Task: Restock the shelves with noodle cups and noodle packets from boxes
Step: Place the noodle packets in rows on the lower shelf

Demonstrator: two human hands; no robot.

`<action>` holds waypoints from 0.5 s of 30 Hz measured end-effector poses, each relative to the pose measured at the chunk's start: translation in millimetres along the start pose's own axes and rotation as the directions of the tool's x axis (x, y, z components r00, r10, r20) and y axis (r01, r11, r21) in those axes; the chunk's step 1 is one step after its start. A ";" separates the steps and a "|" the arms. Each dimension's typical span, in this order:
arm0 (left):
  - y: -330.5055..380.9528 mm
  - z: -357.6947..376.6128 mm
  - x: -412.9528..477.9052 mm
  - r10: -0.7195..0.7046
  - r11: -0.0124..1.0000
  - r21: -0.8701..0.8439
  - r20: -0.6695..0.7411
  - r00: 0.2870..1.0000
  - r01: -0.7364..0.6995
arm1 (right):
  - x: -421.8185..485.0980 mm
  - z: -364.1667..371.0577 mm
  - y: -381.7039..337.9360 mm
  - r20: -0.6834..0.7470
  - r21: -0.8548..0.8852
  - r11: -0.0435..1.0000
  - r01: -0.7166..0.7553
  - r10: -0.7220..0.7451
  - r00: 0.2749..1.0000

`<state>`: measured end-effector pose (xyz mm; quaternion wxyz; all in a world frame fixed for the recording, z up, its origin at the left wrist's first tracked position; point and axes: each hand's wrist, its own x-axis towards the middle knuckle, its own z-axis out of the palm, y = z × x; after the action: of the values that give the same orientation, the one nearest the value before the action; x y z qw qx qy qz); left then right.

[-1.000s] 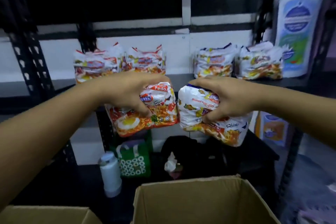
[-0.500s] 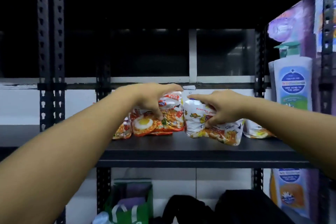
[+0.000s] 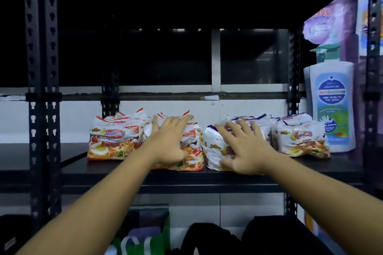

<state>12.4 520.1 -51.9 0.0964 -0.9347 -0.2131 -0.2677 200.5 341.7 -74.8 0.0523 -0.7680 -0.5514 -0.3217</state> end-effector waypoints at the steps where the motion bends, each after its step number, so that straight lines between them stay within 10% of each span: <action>1: 2.0 9.1 -8.6 -0.023 0.999 0.041 -0.146 0.989 0.030 | -3.8 4.9 -2.7 -0.041 -0.024 0.999 -0.028 0.027 0.999; 3: 6.3 28.8 -22.2 -0.093 0.991 0.060 -0.299 0.950 0.116 | -9.4 15.8 -9.7 -0.125 -0.032 0.994 -0.104 0.099 0.987; 15: -6.6 65.8 2.6 -0.303 0.953 -0.024 -0.149 0.941 0.303 | 18.8 49.4 6.6 -0.067 0.046 0.980 -0.191 0.194 0.979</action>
<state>41.6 546.2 -105.3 0.0697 -0.8679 -0.3462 -0.3493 231.4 375.9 -101.5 0.1179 -0.8048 -0.4784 -0.3311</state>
